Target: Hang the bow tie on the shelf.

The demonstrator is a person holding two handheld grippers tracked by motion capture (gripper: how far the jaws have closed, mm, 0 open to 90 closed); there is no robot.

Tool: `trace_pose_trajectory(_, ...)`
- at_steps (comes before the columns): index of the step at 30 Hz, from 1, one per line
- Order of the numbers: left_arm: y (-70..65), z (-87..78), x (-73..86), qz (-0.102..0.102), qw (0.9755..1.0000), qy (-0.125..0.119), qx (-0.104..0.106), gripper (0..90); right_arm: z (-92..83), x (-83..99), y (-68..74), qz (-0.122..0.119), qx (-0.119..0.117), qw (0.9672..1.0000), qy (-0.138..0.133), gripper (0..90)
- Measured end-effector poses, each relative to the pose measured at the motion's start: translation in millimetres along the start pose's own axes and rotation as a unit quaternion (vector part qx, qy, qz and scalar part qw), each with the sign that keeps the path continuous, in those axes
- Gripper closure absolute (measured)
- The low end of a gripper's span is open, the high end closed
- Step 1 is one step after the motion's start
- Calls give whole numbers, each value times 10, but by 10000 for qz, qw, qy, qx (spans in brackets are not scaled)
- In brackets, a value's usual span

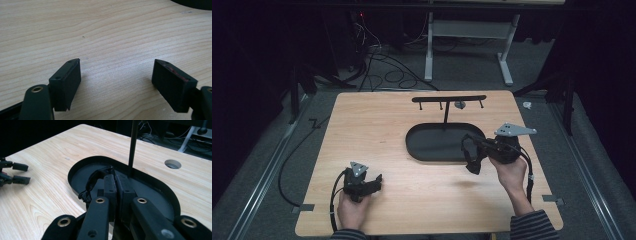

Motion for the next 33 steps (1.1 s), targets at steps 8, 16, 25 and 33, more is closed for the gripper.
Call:
trace_pose_trajectory(8, 0, 0, 0, -1, 10000, 0, 1, 237, 36, -141, -63, 20, 13, 9999, -111, 889)
trace_pose_trajectory(16, 0, 0, 0, -1, 10000, 0, 0, 238, 78, -235, -132, 66, 89, 9998, -174, 888)
trace_pose_trajectory(25, 0, 0, 0, -3, 10000, -1, 1, 237, 142, -289, -182, 117, 115, 9997, -183, 888)
trace_pose_trajectory(33, 1, 0, 0, -3, 10000, -1, 3, 237, 145, -429, -204, 91, 142, 9996, -247, 888)
Point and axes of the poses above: each handheld gripper's, and its own axes: z roughly forward along the jaws, x roughly out of its underside, y roughly to its left, the point moved 1 cm from there along z, roughly forward along the jaws, and after that the axes turned 12 degrees about -x, right-handed, at the moved point
